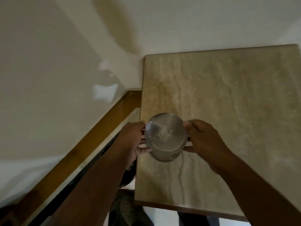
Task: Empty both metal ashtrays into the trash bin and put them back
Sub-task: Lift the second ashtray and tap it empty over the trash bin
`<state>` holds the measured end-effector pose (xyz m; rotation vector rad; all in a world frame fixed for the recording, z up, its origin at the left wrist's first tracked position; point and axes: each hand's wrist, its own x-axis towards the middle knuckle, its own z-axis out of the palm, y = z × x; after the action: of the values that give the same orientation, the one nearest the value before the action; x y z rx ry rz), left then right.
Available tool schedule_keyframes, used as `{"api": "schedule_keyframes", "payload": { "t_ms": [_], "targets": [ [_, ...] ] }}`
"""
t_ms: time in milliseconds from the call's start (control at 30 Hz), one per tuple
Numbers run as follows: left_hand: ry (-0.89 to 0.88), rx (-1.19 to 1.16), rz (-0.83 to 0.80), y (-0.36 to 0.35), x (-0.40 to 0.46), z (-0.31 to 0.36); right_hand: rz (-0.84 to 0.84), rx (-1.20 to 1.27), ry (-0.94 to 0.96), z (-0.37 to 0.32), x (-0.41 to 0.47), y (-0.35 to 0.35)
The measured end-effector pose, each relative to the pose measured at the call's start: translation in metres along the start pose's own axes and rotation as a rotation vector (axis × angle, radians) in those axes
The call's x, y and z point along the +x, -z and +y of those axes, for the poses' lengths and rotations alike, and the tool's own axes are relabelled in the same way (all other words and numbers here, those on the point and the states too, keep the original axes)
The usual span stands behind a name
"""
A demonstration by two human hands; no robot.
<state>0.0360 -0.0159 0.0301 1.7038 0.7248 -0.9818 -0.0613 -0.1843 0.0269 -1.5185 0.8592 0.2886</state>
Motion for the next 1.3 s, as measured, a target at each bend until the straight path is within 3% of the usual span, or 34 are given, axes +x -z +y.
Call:
{"api": "schedule_keyframes", "payload": {
  "t_ms": [300,500,733,967,1133,1233,1300],
  "targets": [
    [0.175,-0.203,0.054,0.162,0.02,-0.052,-0.202,-0.035,-0.005,-0.004,-0.007,-0.157],
    [0.342,-0.429,-0.023,0.217,0.043,-0.101,-0.283,-0.146,-0.059,0.007,-0.009,-0.223],
    [0.365,-0.586,-0.322,0.242,0.074,-0.142,-0.354,-0.182,-0.21,0.031,-0.002,-0.266],
    [0.228,-0.47,-0.618,0.24,0.084,-0.139,-0.403,-0.057,-0.197,0.037,0.005,-0.267],
    [0.081,-0.3,-0.643,0.238,0.092,-0.125,-0.449,-0.109,-0.106,0.035,0.024,-0.255],
    [-0.084,0.049,-0.621,0.231,0.097,-0.117,-0.478,-0.119,-0.079,0.035,0.034,-0.253],
    [-0.22,0.404,-0.499,0.222,0.106,-0.115,-0.475,-0.203,-0.059,0.041,0.039,-0.253]
  ]
}}
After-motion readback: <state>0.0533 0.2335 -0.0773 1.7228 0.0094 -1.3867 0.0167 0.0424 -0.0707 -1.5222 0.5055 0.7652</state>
